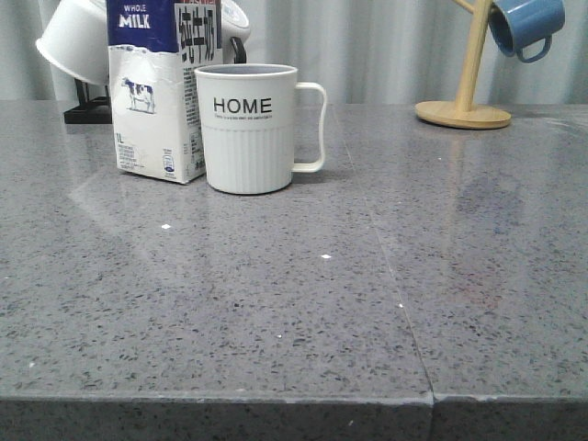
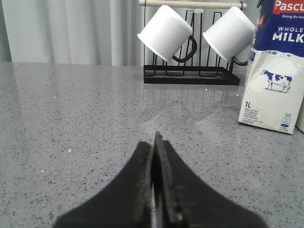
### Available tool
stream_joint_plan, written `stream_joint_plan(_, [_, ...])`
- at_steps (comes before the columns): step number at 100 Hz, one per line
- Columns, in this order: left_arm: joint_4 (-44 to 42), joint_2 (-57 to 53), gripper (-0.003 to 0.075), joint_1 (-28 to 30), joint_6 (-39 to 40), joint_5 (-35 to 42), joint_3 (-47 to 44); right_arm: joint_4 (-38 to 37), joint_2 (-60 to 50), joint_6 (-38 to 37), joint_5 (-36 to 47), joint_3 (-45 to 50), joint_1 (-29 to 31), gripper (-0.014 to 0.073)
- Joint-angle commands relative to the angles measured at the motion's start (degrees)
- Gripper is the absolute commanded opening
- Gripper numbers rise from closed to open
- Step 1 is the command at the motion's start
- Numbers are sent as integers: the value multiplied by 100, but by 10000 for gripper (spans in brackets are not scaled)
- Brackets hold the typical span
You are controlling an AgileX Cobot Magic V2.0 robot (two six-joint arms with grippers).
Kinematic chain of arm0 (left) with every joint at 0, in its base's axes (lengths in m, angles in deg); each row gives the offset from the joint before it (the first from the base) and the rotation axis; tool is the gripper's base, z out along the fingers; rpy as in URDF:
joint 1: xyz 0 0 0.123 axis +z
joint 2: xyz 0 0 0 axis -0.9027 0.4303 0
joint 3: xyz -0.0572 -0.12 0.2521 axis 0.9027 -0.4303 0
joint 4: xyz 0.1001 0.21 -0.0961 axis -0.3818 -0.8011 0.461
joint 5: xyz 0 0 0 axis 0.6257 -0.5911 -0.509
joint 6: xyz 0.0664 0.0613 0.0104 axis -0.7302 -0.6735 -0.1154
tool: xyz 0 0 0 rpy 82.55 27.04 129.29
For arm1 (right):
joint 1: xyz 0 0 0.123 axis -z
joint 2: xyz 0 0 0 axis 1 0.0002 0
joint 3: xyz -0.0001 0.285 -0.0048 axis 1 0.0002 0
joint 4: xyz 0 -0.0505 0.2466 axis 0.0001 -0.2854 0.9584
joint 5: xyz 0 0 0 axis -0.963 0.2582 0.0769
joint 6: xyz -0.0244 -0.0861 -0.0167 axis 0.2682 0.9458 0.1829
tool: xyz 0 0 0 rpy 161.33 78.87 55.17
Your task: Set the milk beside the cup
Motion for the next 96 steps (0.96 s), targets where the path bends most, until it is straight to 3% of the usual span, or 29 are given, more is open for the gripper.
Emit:
stream_joint_plan(1, [-11, -93, -20, 18, 8, 399, -354, -6, 32, 40, 1089, 252, 549, -66])
stream_joint_plan(18, [-11, -93, -20, 18, 8, 399, -354, 96, -529, -100, 1117, 856, 1000, -66])
stream_joint_plan(24, [-11, -93, -20, 18, 8, 399, -354, 133, -742, -109, 620, 838, 1014, -66])
stream_joint_plan(49, [-11, -93, -20, 18, 8, 399, -354, 263, -1232, -109, -135, 849, 1014, -66])
stream_joint_plan(96, [-11, -93, -20, 18, 8, 399, -354, 257, -1232, -109, -58, 849, 1014, -66])
